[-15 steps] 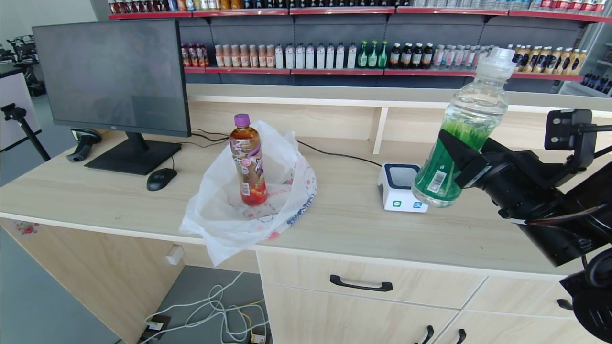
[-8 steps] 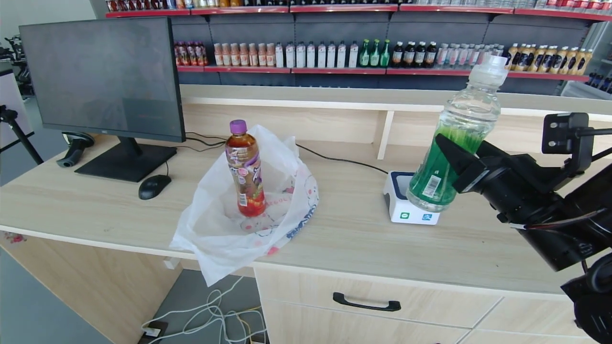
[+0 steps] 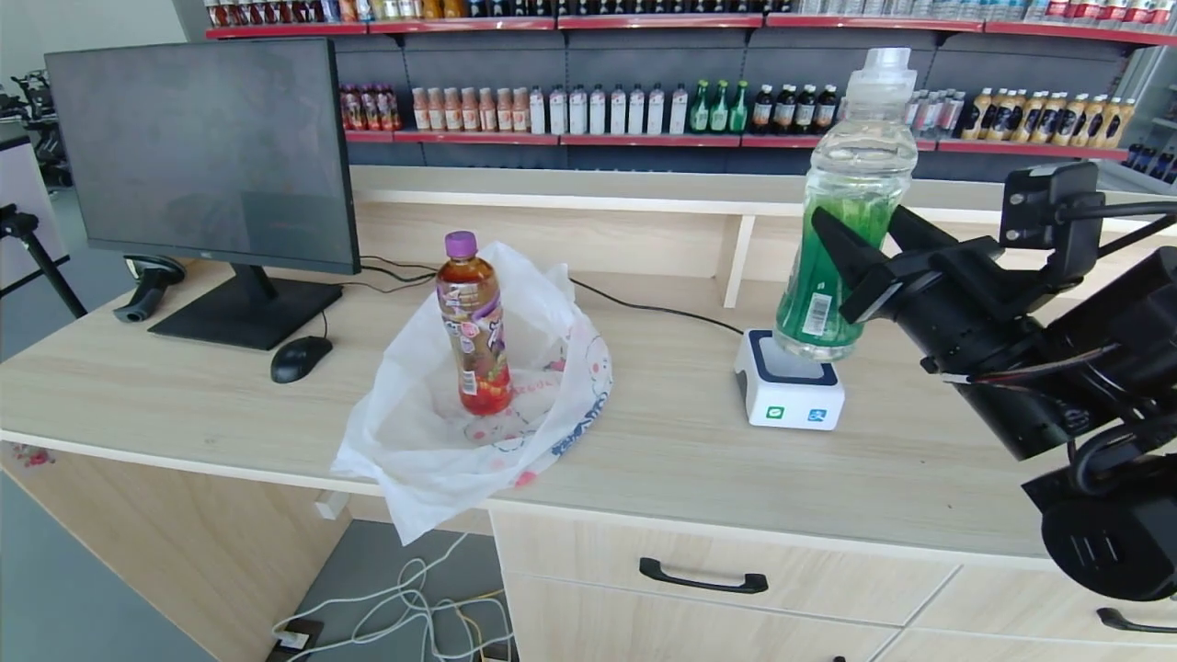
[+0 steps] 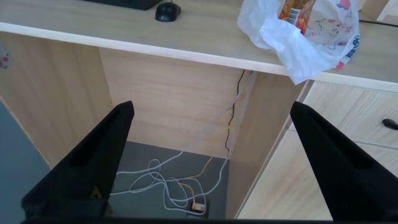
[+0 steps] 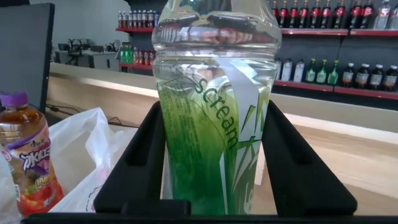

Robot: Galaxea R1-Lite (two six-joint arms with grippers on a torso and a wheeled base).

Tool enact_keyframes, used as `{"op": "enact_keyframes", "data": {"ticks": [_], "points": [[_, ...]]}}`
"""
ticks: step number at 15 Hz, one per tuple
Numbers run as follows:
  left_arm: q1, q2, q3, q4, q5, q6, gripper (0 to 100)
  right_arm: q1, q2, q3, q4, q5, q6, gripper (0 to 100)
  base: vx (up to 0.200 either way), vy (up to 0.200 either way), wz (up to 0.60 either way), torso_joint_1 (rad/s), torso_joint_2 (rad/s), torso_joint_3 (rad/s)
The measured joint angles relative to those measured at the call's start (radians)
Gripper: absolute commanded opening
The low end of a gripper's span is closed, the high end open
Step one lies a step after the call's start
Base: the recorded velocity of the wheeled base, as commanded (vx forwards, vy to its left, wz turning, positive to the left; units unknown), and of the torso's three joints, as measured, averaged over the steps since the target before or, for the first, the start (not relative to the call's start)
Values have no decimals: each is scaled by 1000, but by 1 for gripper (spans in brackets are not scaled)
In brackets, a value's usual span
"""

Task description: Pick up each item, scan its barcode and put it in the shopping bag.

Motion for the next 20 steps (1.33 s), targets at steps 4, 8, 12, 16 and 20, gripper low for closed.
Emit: {"op": "enact_keyframes", "data": {"ticks": [4, 8, 12, 16, 20], "points": [[0, 0, 0, 0, 0, -1, 100, -1, 36, -13, 1, 2, -59, 0, 0, 0, 0, 0, 0, 0], [0, 0, 0, 0, 0, -2, 100, -8, 60, -36, 1, 2, -76, 0, 0, 0, 0, 0, 0, 0], [0, 0, 0, -1, 0, -2, 100, -32, 90, -97, 0, 104, -144, 0, 0, 0, 0, 0, 0, 0], [-1, 0, 0, -2, 0, -2, 100, -85, 118, -129, 1, 203, -219, 0, 0, 0, 0, 0, 0, 0], [-1, 0, 0, -2, 0, -1, 100, -97, 153, -179, 1, 268, -279, 0, 0, 0, 0, 0, 0, 0]]}}
